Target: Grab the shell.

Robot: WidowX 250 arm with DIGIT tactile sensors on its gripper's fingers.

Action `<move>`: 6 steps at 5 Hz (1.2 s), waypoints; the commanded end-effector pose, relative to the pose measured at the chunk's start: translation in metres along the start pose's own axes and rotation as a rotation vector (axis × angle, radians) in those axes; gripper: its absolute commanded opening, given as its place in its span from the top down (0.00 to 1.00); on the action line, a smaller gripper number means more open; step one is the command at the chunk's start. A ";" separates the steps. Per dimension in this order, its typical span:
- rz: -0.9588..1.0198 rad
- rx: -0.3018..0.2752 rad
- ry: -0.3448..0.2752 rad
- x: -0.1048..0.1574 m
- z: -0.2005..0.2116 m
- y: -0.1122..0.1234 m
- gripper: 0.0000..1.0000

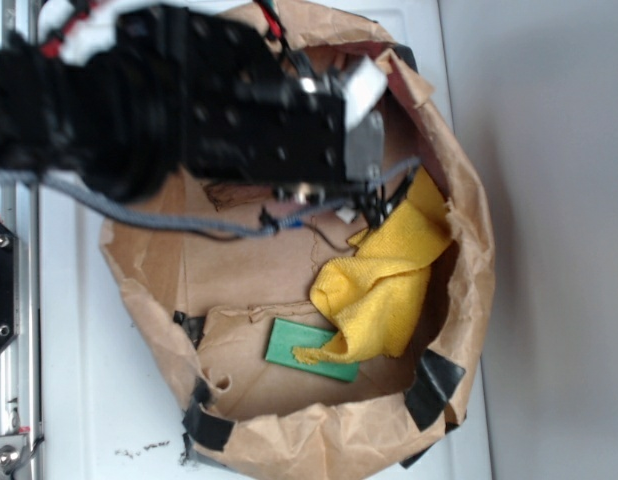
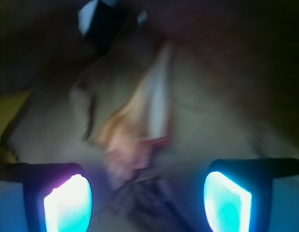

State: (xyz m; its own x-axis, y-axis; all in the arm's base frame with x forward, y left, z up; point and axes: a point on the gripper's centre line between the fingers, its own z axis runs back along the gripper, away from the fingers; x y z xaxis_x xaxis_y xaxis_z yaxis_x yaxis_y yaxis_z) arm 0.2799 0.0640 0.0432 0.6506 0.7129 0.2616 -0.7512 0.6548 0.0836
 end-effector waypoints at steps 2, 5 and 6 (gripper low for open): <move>-0.028 0.020 -0.112 0.001 -0.020 -0.021 0.00; -0.022 -0.098 -0.009 0.009 0.020 0.017 0.00; -0.018 -0.123 0.025 0.011 0.029 0.030 0.00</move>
State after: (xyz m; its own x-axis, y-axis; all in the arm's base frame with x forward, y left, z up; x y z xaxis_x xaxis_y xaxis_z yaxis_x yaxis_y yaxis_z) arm 0.2643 0.0699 0.0619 0.6951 0.6937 0.1886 -0.7048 0.7093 -0.0112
